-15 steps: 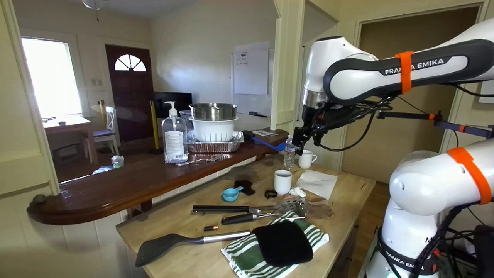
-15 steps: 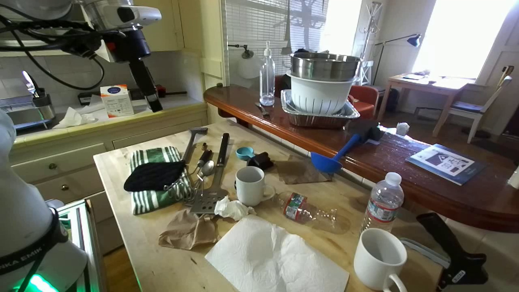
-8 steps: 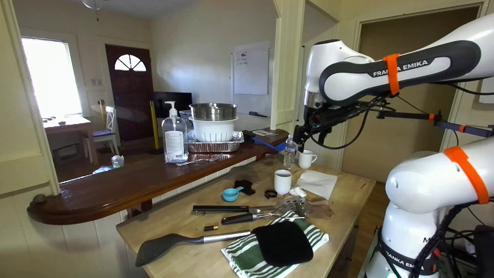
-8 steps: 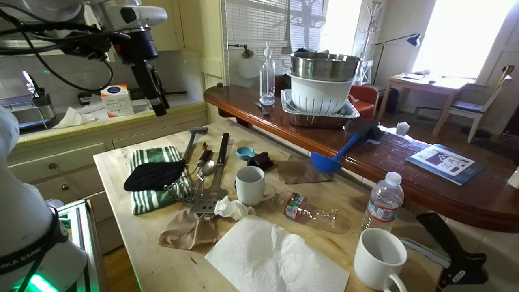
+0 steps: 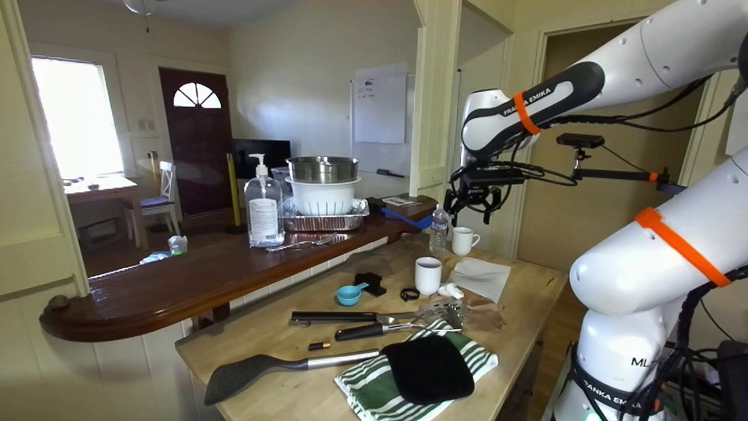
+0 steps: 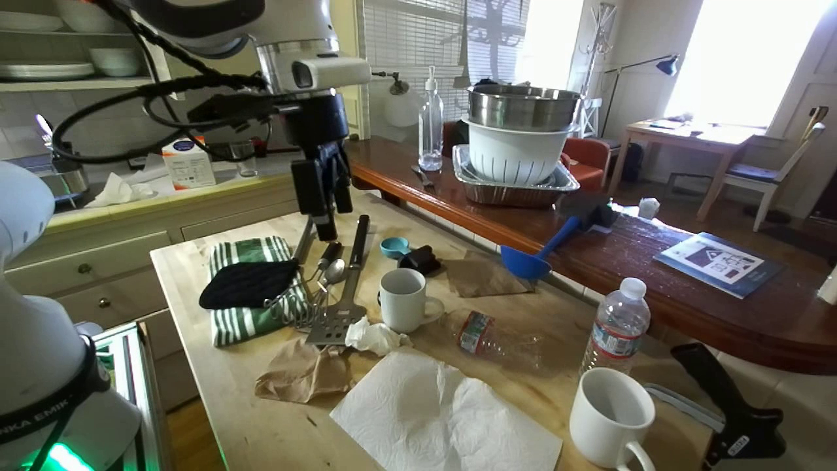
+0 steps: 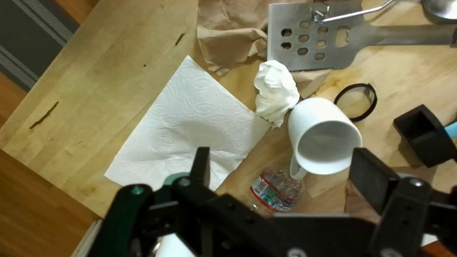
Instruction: Put the white mug on the upper counter.
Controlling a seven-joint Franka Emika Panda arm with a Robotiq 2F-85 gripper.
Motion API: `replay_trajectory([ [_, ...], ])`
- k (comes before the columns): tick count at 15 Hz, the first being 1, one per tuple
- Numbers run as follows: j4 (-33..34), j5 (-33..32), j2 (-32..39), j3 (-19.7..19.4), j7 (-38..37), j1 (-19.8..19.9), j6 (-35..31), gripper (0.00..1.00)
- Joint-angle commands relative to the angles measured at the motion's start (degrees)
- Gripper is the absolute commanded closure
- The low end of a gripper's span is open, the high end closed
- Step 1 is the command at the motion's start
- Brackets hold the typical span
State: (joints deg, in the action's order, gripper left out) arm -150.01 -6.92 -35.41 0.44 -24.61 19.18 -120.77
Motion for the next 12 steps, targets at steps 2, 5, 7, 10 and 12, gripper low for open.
replay_trajectory([
  [2, 0.3, -0.5, 0.6, -0.7, -0.4, -0.9, 0.2, 0.0],
  [5, 0.1, -0.5, -0.9, -0.3, -0.3, -1.0, 0.2, 0.0],
  [7, 0.6, -0.1, 1.3, -0.2, -2.6, -0.3, -2.3, 0.0],
  [10, 3.2, 4.0, 7.2, -1.6, -6.9, -0.2, -5.2, 0.0],
  [12, 4.3, 6.0, 11.2, -2.2, -9.1, -0.3, -8.6, 0.0],
])
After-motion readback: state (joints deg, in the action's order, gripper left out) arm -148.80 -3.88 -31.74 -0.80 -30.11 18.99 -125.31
